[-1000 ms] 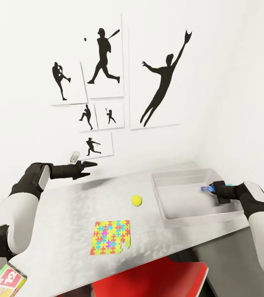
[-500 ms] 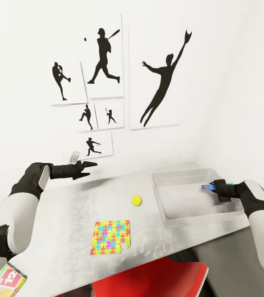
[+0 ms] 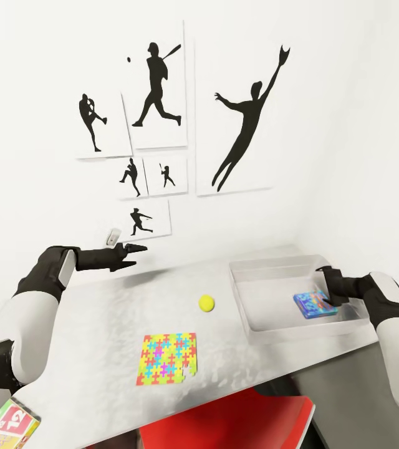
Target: Put all the toys in the child's room - the three board games (two on the bed and one on the table), the two jigsaw puzzles on the table, and the tennis ball on the table - inside the toy box on the table in the child's room.
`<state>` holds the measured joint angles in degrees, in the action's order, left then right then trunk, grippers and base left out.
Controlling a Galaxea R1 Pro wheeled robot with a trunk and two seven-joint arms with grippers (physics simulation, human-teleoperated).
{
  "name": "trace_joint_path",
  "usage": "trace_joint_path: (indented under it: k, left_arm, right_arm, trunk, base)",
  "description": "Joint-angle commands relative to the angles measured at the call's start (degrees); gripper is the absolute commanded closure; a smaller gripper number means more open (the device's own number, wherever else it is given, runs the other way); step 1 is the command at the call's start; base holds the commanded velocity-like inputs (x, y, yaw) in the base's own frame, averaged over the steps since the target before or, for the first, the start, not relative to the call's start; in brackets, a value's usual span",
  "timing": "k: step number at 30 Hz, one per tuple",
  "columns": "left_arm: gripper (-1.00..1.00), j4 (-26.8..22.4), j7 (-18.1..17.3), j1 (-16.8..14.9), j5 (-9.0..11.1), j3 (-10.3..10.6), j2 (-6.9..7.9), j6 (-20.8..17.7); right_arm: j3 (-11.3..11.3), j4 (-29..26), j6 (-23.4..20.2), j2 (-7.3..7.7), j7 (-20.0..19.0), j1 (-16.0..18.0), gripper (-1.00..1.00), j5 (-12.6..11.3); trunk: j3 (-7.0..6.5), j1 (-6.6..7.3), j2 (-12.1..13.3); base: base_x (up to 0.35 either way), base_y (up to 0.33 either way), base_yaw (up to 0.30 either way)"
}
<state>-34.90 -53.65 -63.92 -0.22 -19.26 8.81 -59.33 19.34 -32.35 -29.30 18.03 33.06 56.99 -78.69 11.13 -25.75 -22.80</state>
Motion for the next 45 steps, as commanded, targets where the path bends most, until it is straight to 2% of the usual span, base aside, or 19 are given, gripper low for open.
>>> trace_joint_path:
  k: [1,12,19,22,24,26,31,36,40,41,42,44,45]
  left_arm:
    - [-1.00,0.0,-0.1,-0.1,0.0,-0.2,-0.03,-0.4]
    - [-1.00,0.0,-0.1,-0.1,0.0,-0.2,-0.07,-0.4]
    - [-1.00,0.0,-0.2,-0.1,0.0,-0.3,0.12,-0.4]
    - [-1.00,0.0,-0.1,-0.1,0.0,-0.3,0.14,-0.4]
    - [-1.00,0.0,-0.1,-0.1,0.0,-0.2,0.15,-0.4]
    - [-1.00,0.0,-0.1,-0.1,0.0,-0.2,0.16,-0.4]
    - [-1.00,0.0,-0.2,0.0,0.0,-0.3,0.23,-0.4]
    - [-1.00,0.0,-0.2,0.1,0.0,-0.3,0.30,-0.4]
    - [-1.00,0.0,-0.2,0.2,0.0,-0.3,0.34,-0.5]
    - [-1.00,0.0,-0.2,0.3,0.0,-0.3,0.36,-0.5]
    - [-1.00,0.0,-0.2,0.3,0.0,-0.3,0.37,-0.5]
    - [-1.00,0.0,-0.2,0.3,0.0,-0.3,0.77,-0.5]
    - [-1.00,0.0,-0.3,0.3,0.0,-0.3,1.08,-0.5]
  right_arm:
    - [0.2,-0.1,-0.1,-0.01,0.4,0.1,-1.00,-0.4]
    - [0.0,-0.6,-0.4,0.14,0.3,0.1,-1.00,-0.3]
    - [-0.2,-5.0,-2.8,0.31,0.9,0.1,-1.00,-0.5]
    - [-0.1,-8.2,-8.2,0.34,1.1,0.2,-1.00,-0.7]
    - [0.1,-12.2,-15.8,0.23,1.2,0.2,-1.00,-0.9]
    - [0.2,-15.1,-20.5,0.02,1.2,0.2,-1.00,-0.9]
    - [0.0,-22.2,-27.6,-0.06,1.1,-0.3,-1.00,-1.1]
    - [-0.4,-31.3,-30.7,-0.09,1.0,-1.0,-1.00,-1.5]
    - [-0.5,-37.9,-30.7,-0.08,0.5,-4.8,-1.00,-5.7]
    - [-0.5,-39.6,-30.7,-0.06,0.1,-6.9,-1.00,-7.7]
    - [-0.6,-40.4,-30.7,-0.05,-0.1,-8.0,-1.00,-8.7]
    - [-1.2,-44.5,-30.7,-0.01,-1.8,-12.7,-1.00,-12.0]
    - [-1.3,-45.6,-30.7,-0.01,-2.3,-13.9,-1.00,-12.5]
  trunk:
    - [0.12,-0.04,-0.1]
    - [0.12,-0.04,-0.1]
    - [0.12,-0.04,-0.1]
    - [0.12,-0.04,-0.1]
    - [0.12,-0.04,-0.1]
    - [0.12,-0.04,-0.1]
    - [0.12,-0.04,-0.1]
    - [0.12,-0.04,-0.1]
    - [0.12,-0.04,-0.1]
    - [0.12,-0.04,-0.1]
    - [0.12,-0.04,-0.1]
    - [0.12,-0.04,-0.1]
    - [0.12,-0.04,-0.1]
  base:
    - [0.000,0.000,0.000]
    - [0.000,0.000,0.000]
    - [0.000,0.000,0.000]
    - [0.000,0.000,0.000]
    - [0.000,0.000,0.000]
    - [0.000,0.000,0.000]
    - [0.000,0.000,0.000]
    - [0.000,0.000,0.000]
    - [0.000,0.000,0.000]
    - [0.000,0.000,0.000]
    - [0.000,0.000,0.000]
    - [0.000,0.000,0.000]
    - [0.000,0.000,0.000]
